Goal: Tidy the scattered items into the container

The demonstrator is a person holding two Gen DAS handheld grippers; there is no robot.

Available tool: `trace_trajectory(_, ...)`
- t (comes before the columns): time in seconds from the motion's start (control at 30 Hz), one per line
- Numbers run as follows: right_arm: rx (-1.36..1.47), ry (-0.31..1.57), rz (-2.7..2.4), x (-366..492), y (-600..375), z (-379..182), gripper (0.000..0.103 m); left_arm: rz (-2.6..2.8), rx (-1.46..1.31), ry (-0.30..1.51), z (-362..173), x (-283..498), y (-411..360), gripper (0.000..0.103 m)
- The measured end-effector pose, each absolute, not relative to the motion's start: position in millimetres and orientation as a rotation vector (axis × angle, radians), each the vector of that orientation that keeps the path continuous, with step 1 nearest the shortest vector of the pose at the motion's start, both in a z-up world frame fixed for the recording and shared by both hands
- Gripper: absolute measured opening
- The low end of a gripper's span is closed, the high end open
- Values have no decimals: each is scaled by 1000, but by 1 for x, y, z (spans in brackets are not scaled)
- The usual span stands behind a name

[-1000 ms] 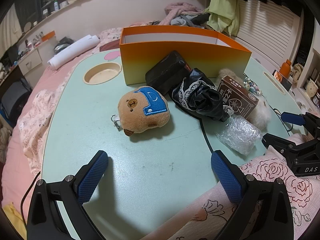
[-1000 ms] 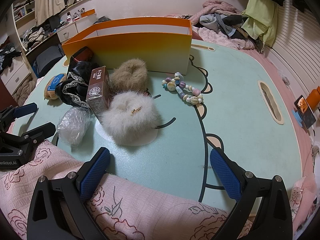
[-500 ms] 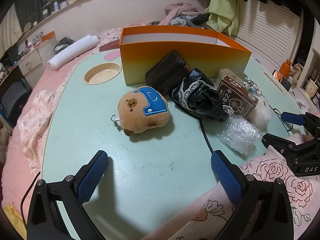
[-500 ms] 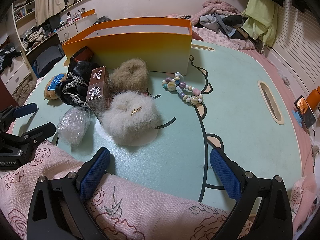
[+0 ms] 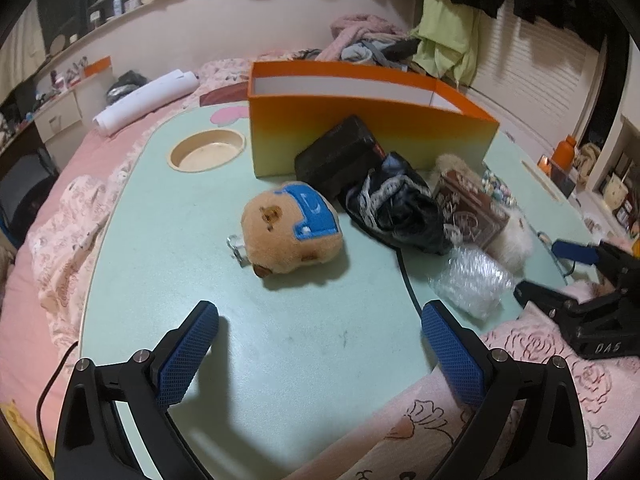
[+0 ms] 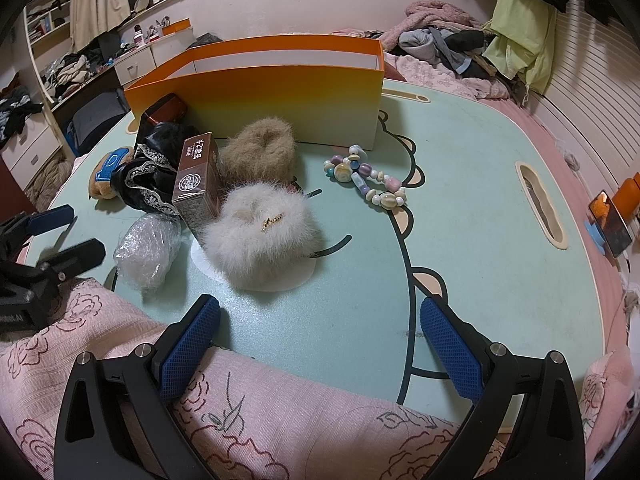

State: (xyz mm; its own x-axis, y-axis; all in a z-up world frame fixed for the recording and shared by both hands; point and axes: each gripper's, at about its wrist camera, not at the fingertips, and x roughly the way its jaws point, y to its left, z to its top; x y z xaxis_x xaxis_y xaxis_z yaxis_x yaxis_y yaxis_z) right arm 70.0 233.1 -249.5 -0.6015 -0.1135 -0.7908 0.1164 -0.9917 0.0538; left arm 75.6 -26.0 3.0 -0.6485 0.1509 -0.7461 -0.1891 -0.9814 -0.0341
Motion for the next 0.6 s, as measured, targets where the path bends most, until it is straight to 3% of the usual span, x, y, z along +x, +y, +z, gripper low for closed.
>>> trace_trajectory(0.5, 1333, 5, -2702, 70, 234, -250, 100, 2748, -1201, 142, 9, 28, -25, 91)
trace_trajectory(0.53, 1333, 4, -2702, 70, 234, -250, 100, 2740, -1205, 138, 7, 27, -26, 88)
trace_trajectory(0.6, 1333, 5, -2701, 70, 234, -250, 100, 2720, -1220, 131, 3, 26, -26, 67)
